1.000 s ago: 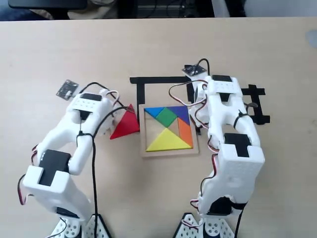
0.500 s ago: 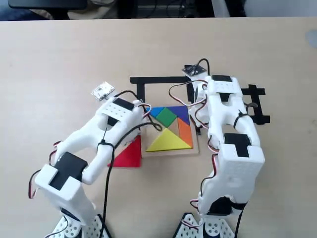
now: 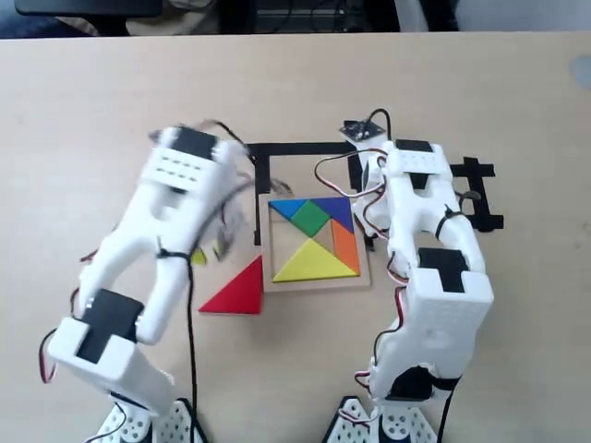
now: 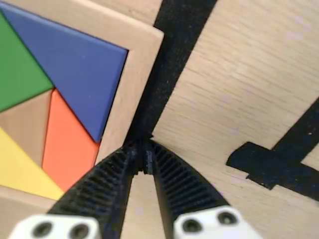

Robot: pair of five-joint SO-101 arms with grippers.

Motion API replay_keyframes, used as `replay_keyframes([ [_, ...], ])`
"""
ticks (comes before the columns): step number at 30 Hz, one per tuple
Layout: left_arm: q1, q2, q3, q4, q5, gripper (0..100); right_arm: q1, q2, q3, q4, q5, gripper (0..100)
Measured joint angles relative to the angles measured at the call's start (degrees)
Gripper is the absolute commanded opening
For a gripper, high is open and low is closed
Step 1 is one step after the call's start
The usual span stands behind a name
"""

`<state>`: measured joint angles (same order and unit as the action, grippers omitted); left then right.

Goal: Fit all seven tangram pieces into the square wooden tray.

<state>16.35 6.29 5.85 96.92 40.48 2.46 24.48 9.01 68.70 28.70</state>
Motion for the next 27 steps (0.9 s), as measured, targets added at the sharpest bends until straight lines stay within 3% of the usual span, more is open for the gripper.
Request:
replay_keyframes([
  [7, 8.09, 4.31, 4.04, -2.11, -4.31, 11, 0.0, 0.0, 0.0, 0.0, 0.0, 1.1],
  [13, 12.66, 10.55, 11.43, -15.3, -9.85, 11, 0.0, 0.0, 0.0, 0.0, 0.0, 1.1],
  [18, 10.29, 13.36, 12.4, -24.26, -16.44, 11, 0.0, 0.0, 0.0, 0.0, 0.0, 1.1],
  [27, 2.81, 17.85, 3.69, -24.79, -18.29, 11, 0.0, 0.0, 0.0, 0.0, 0.0, 1.1],
])
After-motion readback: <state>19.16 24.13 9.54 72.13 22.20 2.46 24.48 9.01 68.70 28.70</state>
